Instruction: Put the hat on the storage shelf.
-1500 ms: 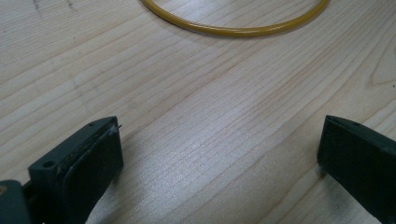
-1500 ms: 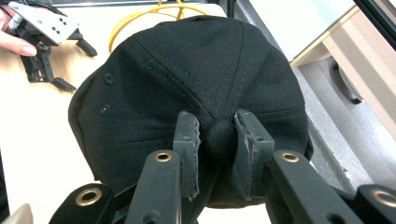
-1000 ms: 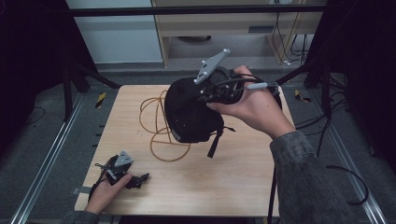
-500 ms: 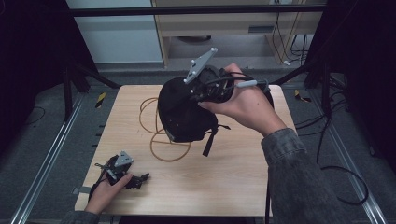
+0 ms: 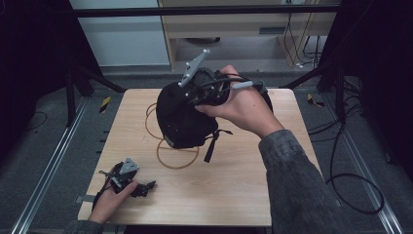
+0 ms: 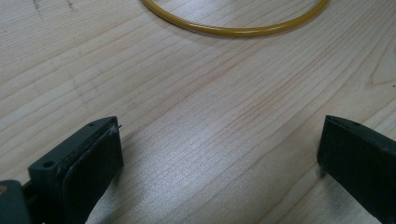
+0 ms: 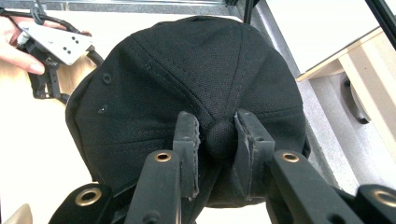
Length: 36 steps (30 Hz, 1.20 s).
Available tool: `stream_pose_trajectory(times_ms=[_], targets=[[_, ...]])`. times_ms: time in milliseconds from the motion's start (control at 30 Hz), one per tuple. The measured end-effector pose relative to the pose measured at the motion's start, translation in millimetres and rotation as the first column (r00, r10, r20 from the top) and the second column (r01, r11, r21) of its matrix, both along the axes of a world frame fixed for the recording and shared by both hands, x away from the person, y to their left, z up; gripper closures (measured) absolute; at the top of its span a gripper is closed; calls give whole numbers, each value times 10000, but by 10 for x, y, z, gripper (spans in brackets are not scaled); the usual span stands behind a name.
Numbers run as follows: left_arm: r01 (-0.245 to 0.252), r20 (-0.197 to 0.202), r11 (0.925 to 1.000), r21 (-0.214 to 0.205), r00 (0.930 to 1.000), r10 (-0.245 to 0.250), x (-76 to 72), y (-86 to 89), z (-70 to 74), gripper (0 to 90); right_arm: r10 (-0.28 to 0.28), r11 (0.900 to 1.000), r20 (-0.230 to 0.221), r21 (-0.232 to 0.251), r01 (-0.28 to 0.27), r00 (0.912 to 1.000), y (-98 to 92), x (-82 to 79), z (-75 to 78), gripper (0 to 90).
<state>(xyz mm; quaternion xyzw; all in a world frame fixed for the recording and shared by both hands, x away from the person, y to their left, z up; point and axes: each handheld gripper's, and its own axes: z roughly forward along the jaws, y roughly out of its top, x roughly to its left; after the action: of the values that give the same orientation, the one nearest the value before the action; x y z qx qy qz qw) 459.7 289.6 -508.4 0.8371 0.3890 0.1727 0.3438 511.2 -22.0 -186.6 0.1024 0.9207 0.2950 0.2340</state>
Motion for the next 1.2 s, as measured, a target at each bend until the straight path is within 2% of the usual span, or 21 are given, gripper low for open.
stream_pose_trajectory(times_ms=[300, 633, 833, 1200], targets=[[-3, 2, 10000, 2, 10000, 3, 0, 0, 0, 0, 71, 9999, -59, -156, -72, 10000, 187, 92, -15, 723], [29, -13, 10000, 47, 10000, -29, 0, 3, 2, 0, 101, 9991, 80, -413, -98, 9999, 364, 174, 32, 723], [12, -28, 10000, 15, 10000, -12, -1, 1, 1, 0, 199, 9985, 166, -511, -190, 9997, 465, 241, 12, 722], [14, -35, 10000, -5, 10000, -14, -2, 0, 1, 0, 192, 9976, 6, -661, -191, 9998, 652, 370, -89, 721]])
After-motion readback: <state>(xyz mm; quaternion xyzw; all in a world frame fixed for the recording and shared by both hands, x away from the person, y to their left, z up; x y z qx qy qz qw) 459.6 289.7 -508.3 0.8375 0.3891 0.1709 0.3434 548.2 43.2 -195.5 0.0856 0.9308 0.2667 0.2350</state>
